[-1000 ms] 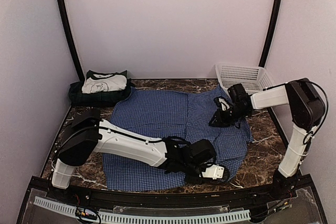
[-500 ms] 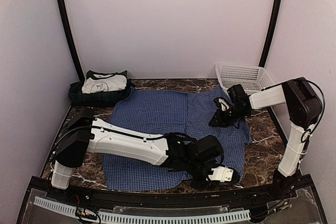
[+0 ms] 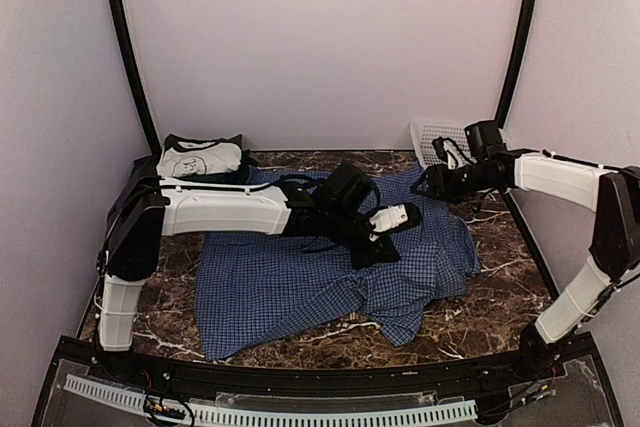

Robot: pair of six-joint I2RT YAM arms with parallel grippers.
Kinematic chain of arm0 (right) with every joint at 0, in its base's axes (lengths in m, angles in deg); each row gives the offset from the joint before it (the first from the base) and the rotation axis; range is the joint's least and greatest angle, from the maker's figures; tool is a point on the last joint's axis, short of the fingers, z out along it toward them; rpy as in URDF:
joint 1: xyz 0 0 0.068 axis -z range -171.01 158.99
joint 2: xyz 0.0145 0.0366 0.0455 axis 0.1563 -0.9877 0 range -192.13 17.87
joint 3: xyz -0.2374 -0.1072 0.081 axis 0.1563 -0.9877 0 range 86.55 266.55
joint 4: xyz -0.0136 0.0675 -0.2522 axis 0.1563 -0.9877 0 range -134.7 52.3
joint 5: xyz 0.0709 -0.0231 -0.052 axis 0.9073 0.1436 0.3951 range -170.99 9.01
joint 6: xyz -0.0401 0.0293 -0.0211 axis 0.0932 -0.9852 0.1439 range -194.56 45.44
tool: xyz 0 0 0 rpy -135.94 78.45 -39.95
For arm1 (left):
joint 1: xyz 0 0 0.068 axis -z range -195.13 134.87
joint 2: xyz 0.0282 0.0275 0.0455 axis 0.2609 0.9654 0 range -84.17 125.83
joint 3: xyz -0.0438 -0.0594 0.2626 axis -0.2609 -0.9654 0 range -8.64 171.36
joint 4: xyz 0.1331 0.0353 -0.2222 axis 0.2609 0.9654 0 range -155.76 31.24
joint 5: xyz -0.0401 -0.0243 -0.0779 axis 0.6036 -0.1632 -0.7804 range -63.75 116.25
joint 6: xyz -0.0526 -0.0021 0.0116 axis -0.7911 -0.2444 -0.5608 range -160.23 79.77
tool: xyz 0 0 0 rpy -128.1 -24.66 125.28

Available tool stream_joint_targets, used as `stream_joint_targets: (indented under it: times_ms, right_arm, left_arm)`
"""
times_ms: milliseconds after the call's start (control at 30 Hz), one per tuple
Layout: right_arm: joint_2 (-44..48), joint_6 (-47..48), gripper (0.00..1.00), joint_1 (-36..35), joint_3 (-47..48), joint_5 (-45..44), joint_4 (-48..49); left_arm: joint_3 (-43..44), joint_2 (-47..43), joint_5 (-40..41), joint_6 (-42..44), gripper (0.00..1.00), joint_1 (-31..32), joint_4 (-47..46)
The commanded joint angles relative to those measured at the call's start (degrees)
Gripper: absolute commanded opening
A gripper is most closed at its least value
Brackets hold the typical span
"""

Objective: Fold and stack the mixed laundry pile
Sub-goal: Pick up the flattened shirt from the center of the board.

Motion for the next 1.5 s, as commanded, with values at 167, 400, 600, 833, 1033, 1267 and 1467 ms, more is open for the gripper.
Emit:
stream_joint_targets:
  times_ms: [167,400,600,833,1033,1267,1467]
  right_arm:
    - [13.8,-0.3,0.65,3.9,0.5,2.4,-6.5]
    - [21.8,-1.2,0.62,3.7,-4.7,7.6,-7.9]
    - [28.9,-1.1,0.61,1.3,-7.5,8.7,-12.5]
    - [30.5,-0.2,0.61,1.3,-7.3,7.4,-14.9]
    - [29.1,0.6,0.61,1.3,-6.9,6.7,-14.7]
    - [28.6,0.7,0.61,1.2,-6.8,6.7,-14.5]
    - [29.0,0.9,0.61,1.2,-6.7,6.3,-14.8]
  left_arm:
    - [0.0,-1.8,13.2,-3.8,0.29,-5.8,-4.9]
    - [-16.0,-14.5,15.0,-3.1,0.48,2.5,-14.3]
    - [-22.8,-13.1,13.2,-6.0,0.44,10.8,-15.5]
    - [-23.1,-7.5,10.1,-4.4,0.36,14.8,-16.7]
    - [-20.4,-2.7,10.6,-4.1,0.42,14.8,-15.9]
    - [-17.1,2.3,13.6,-2.9,0.49,14.7,-14.1]
    - [-15.9,3.8,14.1,-3.3,0.48,14.7,-12.6]
